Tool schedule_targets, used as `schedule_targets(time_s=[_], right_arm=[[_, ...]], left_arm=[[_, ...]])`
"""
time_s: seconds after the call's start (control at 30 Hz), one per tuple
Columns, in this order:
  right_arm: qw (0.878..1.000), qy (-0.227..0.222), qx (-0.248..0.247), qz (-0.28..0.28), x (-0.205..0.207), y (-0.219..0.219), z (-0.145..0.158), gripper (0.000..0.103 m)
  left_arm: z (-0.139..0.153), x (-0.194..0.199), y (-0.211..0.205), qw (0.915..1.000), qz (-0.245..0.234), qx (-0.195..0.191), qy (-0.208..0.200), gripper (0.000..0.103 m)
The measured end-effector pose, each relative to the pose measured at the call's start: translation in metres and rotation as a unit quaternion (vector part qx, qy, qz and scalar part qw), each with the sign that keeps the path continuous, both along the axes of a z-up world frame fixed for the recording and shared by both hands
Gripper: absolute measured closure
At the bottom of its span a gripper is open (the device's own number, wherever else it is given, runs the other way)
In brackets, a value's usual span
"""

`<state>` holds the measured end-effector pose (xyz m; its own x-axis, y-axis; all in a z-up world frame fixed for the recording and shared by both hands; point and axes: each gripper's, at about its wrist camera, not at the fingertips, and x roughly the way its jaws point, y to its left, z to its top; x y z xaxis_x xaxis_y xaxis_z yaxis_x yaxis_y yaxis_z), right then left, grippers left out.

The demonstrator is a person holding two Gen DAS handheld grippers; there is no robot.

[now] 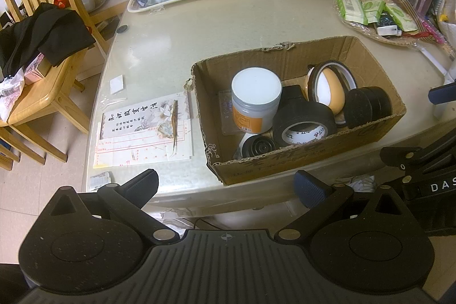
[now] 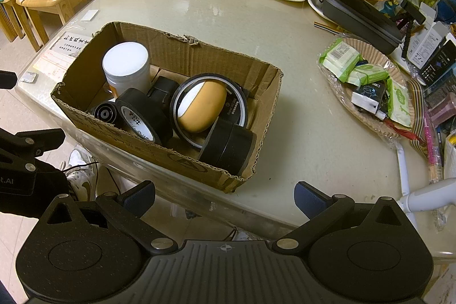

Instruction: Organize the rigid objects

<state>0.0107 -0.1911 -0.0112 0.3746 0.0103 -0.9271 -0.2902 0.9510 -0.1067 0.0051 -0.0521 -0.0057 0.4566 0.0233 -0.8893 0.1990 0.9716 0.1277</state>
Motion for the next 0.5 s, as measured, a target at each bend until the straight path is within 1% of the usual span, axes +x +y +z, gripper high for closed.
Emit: schedule_targets(time_s=[0.27, 0.4, 0.5], right_arm=[[1.0, 0.0, 0.0, 0.0, -0.0002, -0.0005, 0.0001, 0.0], [1.0, 0.0, 0.0, 0.0, -0.0001, -0.0005, 0.0001, 0.0], [1.0, 0.0, 0.0, -0.001, 0.0002, 0.0001, -0.0002, 0.0]], left_arm=[[-0.001, 0.0008, 0.0005, 1.0, 0.003, 0.0, 0.003, 0.0], [0.0006, -0.0001, 0.0043, 0.9997, 0.005, -0.022, 0.0, 0.0], [0.0009, 0.0003, 0.0024, 0.9997, 0.004, -0.023, -0.002, 0.0]])
